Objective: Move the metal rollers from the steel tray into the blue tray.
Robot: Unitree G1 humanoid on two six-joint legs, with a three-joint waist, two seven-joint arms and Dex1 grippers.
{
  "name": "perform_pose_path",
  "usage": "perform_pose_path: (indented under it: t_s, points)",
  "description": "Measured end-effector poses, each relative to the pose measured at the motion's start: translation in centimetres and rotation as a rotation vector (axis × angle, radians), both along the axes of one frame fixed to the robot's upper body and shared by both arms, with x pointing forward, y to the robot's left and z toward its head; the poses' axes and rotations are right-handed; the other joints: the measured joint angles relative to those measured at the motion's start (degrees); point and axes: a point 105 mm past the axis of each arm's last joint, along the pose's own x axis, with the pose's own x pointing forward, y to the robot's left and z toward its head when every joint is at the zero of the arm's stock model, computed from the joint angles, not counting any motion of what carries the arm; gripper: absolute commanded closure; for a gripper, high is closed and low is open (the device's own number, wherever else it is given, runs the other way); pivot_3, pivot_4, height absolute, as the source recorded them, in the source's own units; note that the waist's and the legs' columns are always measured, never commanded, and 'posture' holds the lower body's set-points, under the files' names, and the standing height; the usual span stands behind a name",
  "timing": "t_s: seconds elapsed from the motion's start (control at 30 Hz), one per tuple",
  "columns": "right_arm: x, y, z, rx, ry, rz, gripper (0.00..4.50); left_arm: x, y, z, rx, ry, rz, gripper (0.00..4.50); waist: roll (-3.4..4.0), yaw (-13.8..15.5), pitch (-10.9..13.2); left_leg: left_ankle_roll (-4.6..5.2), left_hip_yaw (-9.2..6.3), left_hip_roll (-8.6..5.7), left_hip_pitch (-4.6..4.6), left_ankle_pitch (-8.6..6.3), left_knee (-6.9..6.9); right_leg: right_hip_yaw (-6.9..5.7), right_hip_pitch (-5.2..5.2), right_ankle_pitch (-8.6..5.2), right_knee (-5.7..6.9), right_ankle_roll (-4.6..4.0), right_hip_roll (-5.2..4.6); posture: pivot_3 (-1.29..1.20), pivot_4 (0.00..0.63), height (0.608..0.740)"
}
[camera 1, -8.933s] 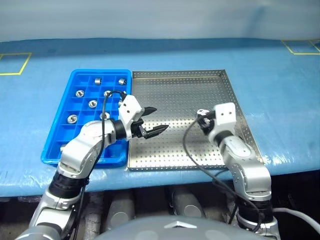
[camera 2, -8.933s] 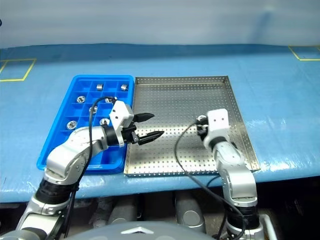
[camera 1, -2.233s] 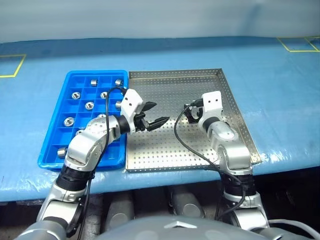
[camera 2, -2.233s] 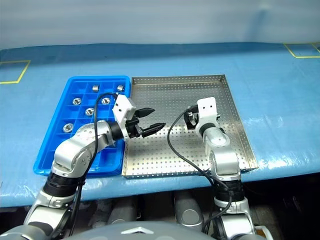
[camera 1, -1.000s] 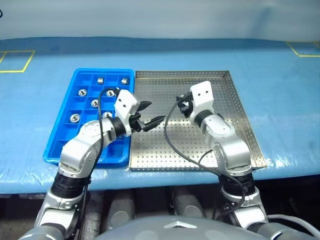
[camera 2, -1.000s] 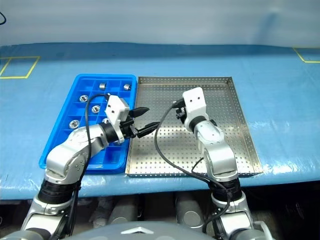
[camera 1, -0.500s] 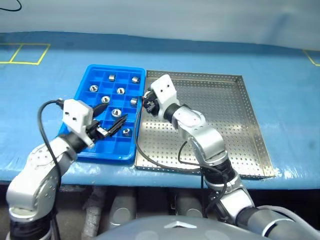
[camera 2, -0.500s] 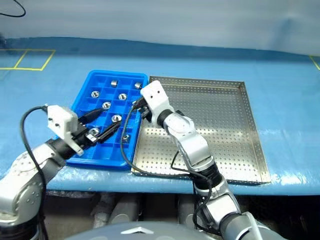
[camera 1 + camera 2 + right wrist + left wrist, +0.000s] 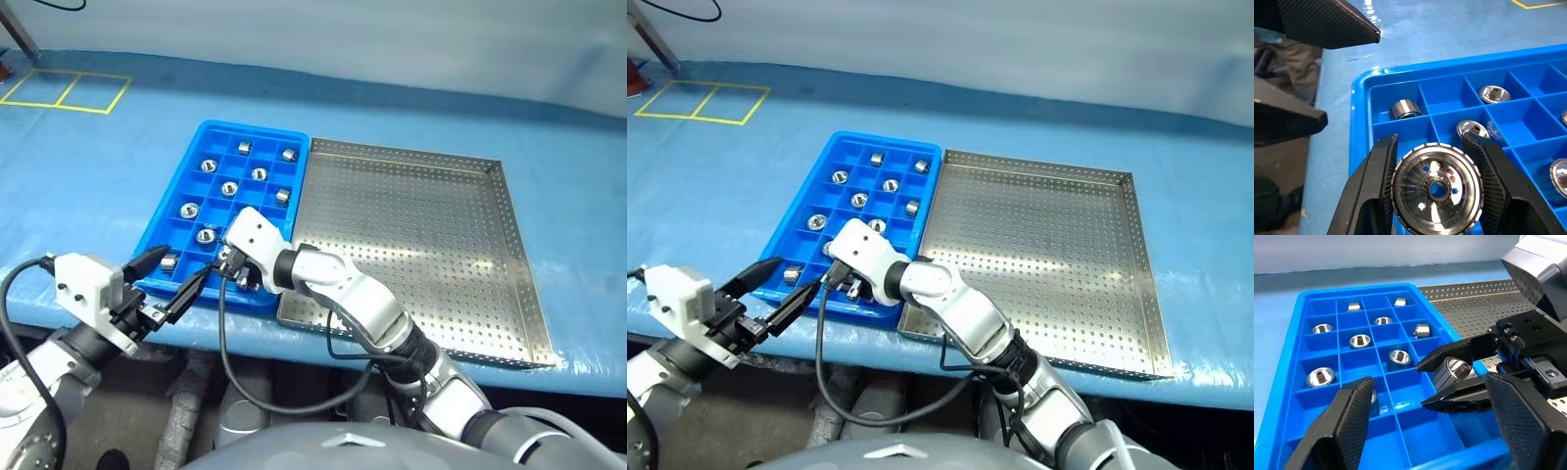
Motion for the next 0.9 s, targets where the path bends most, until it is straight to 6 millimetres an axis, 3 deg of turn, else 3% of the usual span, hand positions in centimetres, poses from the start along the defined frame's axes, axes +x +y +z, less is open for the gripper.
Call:
perform_pose_path:
  t_s: [0.4, 0.73, 0.9]
  points:
    - [0.8, 0.6, -1.9, -0.046, 0.032, 0.025, 2.76, -0.9, 0.3, -0.2, -0.004, -0.004, 0.054, 0.51, 0.00, 2.81, 0.01, -0.01, 0.00, 0.02, -0.05, -0.01, -0.13, -0.04, -0.09, -0.07, -0.04, -0.09, 0.02, 0.47, 0.150, 0.740]
    - [1.6, 0.2, -3.7, -0.089, 0.046, -0.007, 2.76, -0.9, 0.0, -0.2, -0.018, -0.026, 0.022, 0.51, 0.00, 3.01, 0.01, -0.02, 0.01, 0.02, -0.04, -0.02, -0.15, -0.04, -0.09, -0.09, -0.06, -0.11, 0.02, 0.45, 0.150, 0.740]
    - [2.1, -0.2, -3.6, -0.080, 0.052, -0.026, 1.13, -0.7, 0.4, -0.5, -0.021, -0.022, 0.021, 0.51, 0.01, 2.94, 0.01, -0.02, 0.01, 0.02, -0.04, -0.02, -0.16, -0.05, -0.08, -0.09, -0.09, -0.11, 0.01, 0.43, 0.150, 0.740]
